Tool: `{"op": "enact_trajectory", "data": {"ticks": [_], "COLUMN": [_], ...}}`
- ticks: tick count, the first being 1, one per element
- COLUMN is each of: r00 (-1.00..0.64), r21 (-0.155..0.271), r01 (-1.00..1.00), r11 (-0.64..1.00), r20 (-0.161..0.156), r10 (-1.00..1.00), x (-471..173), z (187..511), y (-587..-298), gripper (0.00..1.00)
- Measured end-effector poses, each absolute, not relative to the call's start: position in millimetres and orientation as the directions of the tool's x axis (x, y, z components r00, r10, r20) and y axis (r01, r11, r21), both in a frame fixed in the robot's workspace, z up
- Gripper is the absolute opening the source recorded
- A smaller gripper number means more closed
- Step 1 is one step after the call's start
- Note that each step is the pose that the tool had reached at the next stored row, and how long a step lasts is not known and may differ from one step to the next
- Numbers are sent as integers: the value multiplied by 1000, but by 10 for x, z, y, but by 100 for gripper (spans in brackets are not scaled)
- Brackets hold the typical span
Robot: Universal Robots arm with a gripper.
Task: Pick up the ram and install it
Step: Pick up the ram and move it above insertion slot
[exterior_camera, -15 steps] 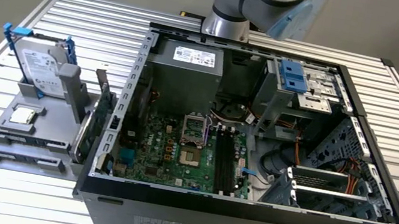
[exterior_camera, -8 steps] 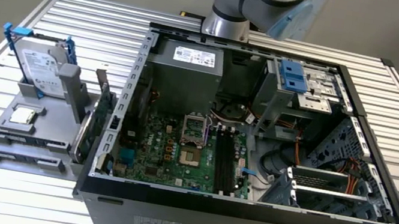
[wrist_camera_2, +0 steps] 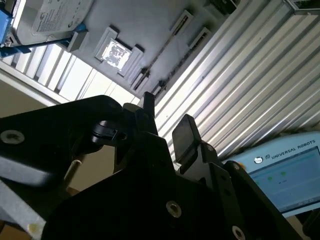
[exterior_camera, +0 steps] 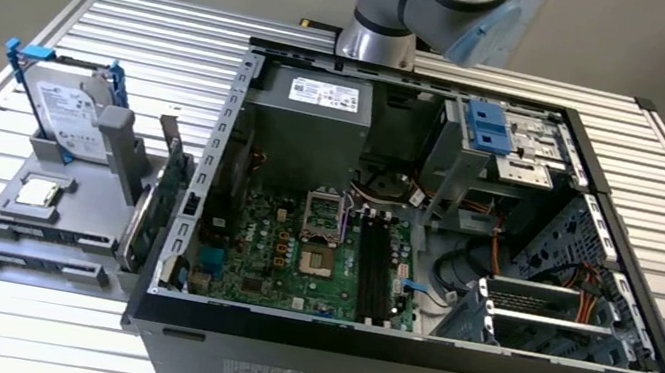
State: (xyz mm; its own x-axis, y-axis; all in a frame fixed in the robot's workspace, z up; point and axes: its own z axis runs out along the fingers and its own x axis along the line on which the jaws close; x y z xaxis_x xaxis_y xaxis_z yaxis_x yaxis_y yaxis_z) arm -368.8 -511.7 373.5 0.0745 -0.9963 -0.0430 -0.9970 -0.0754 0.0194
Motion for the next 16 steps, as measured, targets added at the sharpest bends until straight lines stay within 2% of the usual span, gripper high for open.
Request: {"op": "enact_trajectory", "data": {"ticks": [16], "r00": [71], "r21": [12], "r01": [-997], "r11": [-71], "r20": [-37], "r10": [-997], "x": [-3688], "z": [3530], "y": [-5086], "gripper": [100]}}
